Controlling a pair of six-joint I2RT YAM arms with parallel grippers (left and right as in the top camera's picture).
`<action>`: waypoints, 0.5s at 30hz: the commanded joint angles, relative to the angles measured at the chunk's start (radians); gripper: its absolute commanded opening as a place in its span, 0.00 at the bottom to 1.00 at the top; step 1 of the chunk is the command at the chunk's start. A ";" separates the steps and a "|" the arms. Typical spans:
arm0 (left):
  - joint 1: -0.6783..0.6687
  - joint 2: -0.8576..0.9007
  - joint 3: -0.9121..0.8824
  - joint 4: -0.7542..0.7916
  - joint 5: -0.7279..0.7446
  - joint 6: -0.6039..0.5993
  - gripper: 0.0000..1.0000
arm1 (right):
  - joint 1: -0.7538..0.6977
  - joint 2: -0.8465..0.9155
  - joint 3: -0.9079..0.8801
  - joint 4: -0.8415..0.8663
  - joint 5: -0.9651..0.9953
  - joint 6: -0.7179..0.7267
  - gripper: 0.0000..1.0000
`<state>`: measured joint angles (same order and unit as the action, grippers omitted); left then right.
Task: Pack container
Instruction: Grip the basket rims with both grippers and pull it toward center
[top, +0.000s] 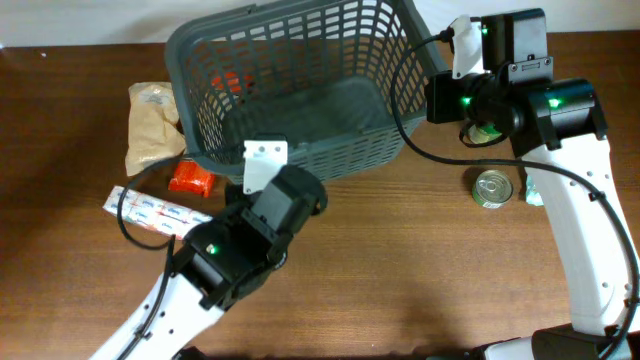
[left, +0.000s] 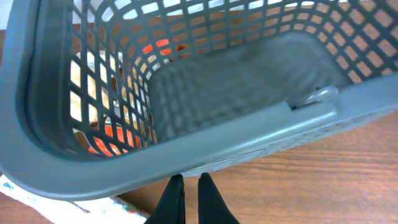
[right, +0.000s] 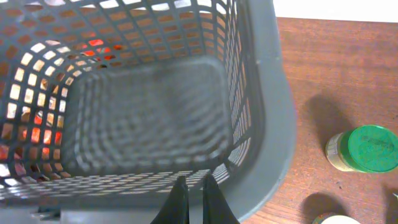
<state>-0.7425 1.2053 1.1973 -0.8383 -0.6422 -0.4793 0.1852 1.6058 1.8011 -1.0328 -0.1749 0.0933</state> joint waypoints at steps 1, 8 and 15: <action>0.039 0.036 0.017 0.026 0.023 0.061 0.02 | 0.005 0.007 0.021 0.000 -0.005 -0.011 0.04; 0.066 0.049 0.017 0.088 0.048 0.115 0.02 | 0.005 0.007 0.021 -0.004 -0.005 -0.011 0.04; 0.064 0.015 0.039 0.079 0.083 0.115 0.02 | 0.005 -0.010 0.023 -0.021 -0.005 -0.011 0.04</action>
<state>-0.6857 1.2552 1.1980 -0.7555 -0.5842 -0.3843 0.1852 1.6058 1.8011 -1.0481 -0.1749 0.0937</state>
